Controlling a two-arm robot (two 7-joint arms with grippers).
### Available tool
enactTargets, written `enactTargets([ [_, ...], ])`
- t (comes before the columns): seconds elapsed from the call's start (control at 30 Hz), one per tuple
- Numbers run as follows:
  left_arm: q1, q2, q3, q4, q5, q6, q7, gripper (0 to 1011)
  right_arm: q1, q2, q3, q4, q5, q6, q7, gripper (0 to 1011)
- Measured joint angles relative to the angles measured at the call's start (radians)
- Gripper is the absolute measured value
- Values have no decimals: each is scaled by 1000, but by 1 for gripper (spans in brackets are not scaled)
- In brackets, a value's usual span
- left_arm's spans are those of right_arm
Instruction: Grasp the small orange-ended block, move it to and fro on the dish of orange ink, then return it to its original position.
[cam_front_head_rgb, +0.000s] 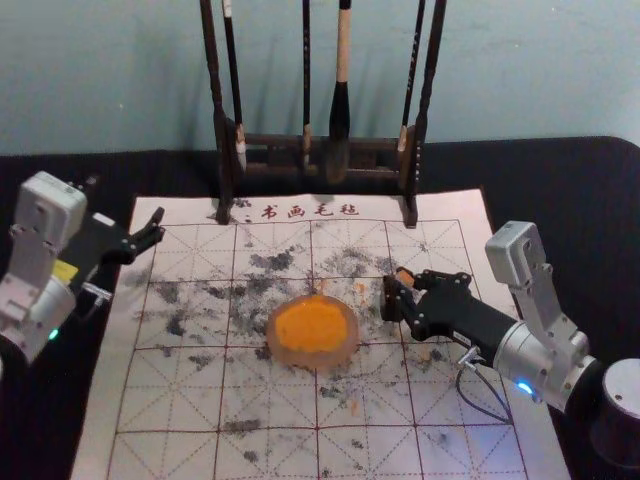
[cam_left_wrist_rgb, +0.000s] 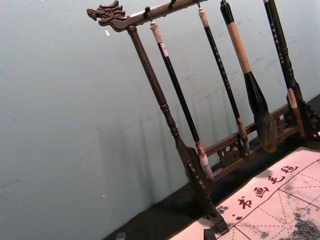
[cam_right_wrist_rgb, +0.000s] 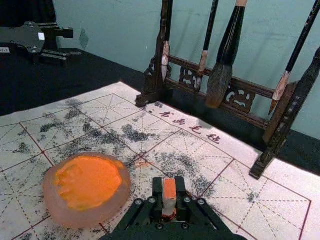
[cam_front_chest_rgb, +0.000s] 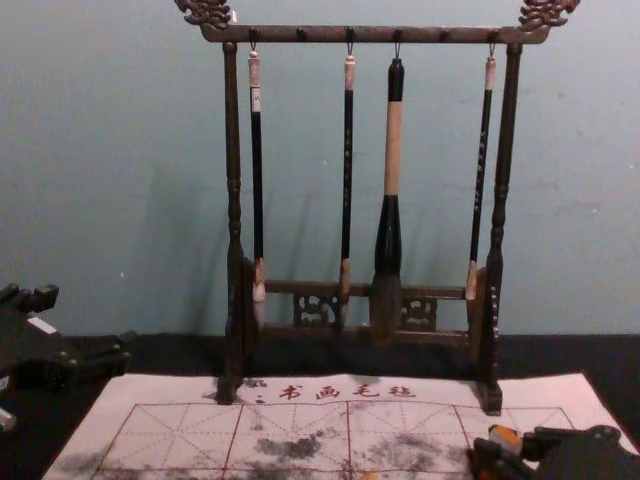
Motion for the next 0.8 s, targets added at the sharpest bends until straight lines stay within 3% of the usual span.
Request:
enactTargets([
  [0.4, 0, 0, 0, 0, 0, 0, 0, 1001, -15, -21, 36, -14, -4, -8, 11, 111],
  [0.8, 0, 0, 0, 0, 0, 0, 0, 1001, -15, 4, 106, -139, 12, 62, 42, 111],
])
